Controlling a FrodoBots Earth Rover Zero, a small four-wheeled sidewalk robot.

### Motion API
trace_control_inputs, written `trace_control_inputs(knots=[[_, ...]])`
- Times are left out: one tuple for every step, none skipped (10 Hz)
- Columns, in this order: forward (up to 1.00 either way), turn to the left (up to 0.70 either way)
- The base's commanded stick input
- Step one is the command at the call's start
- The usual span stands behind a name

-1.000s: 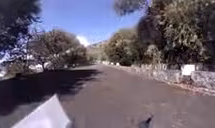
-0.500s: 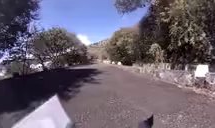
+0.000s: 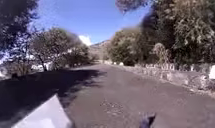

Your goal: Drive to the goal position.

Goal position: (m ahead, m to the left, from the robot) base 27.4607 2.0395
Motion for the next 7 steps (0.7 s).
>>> trace_control_inputs(knots=[[0.70, 0.00], [0.70, 0.00], [0.70, 0.00], [0.70, 0.00], [0.70, 0.00], [0.70, 0.00], [0.70, 0.00]])
